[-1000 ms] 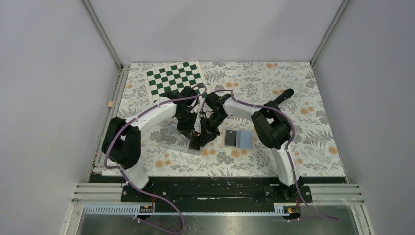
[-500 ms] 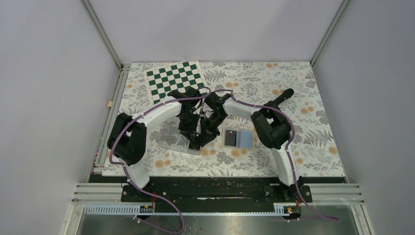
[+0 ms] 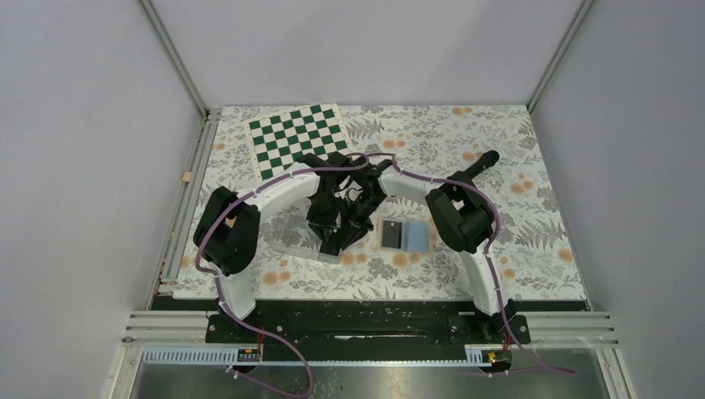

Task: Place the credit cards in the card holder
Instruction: Pick up the credit card from the storage box.

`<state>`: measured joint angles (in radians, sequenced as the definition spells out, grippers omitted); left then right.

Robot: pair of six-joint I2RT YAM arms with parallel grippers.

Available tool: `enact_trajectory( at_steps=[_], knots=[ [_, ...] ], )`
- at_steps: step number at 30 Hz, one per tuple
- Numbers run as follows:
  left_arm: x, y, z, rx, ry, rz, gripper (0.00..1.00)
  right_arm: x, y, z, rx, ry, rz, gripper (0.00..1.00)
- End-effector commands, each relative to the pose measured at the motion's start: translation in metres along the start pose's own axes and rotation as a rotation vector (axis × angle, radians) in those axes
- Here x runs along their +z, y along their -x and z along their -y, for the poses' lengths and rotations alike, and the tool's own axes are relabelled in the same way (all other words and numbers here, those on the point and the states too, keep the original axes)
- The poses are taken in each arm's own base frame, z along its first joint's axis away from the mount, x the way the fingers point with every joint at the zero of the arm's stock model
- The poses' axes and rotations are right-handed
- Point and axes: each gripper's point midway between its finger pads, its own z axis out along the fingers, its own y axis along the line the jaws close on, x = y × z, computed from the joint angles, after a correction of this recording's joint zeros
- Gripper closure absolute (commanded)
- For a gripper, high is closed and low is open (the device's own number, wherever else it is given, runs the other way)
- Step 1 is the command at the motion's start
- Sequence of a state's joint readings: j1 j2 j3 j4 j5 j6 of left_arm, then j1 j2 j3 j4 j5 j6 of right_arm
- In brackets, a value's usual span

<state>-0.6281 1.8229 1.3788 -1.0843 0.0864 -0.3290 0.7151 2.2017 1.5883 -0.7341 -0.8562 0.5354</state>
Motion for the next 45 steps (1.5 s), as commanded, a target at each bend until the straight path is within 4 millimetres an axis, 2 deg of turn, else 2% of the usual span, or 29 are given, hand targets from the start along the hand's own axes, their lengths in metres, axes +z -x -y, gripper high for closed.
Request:
enact_trajectory(
  at_steps=[1,12,15,18,21,25,31,39,45],
  knots=[
    [-0.005,0.016,0.013,0.048,0.000,0.050,0.82,0.014,0.005,0.003,-0.049,0.004,-0.004,0.98],
    [-0.014,0.020,0.029,0.051,-0.073,0.082,0.85,0.014,0.004,0.004,-0.048,0.003,-0.005,0.98],
    [-0.015,0.020,0.028,0.050,-0.067,0.087,0.87,0.014,0.004,0.004,-0.046,0.003,-0.004,0.98],
    [-0.007,0.018,0.019,0.047,-0.013,0.075,0.88,0.014,0.004,0.004,-0.047,0.003,-0.005,0.98],
    [0.004,0.012,0.010,0.059,0.039,0.038,0.84,0.013,0.004,0.004,-0.048,0.003,-0.004,0.98],
    [0.012,0.007,0.011,0.062,0.027,0.022,0.83,0.014,0.003,0.005,-0.048,0.001,-0.006,0.98],
    [0.012,0.008,0.014,0.071,0.023,0.025,0.83,0.014,0.003,0.005,-0.048,0.001,-0.006,0.98],
    [0.026,0.000,0.007,0.084,0.077,-0.024,0.76,0.014,0.002,0.006,-0.047,0.001,-0.009,0.98],
    [0.028,-0.002,0.012,0.083,0.046,-0.030,0.84,0.014,0.002,0.005,-0.049,0.002,-0.007,0.98]
  ],
)
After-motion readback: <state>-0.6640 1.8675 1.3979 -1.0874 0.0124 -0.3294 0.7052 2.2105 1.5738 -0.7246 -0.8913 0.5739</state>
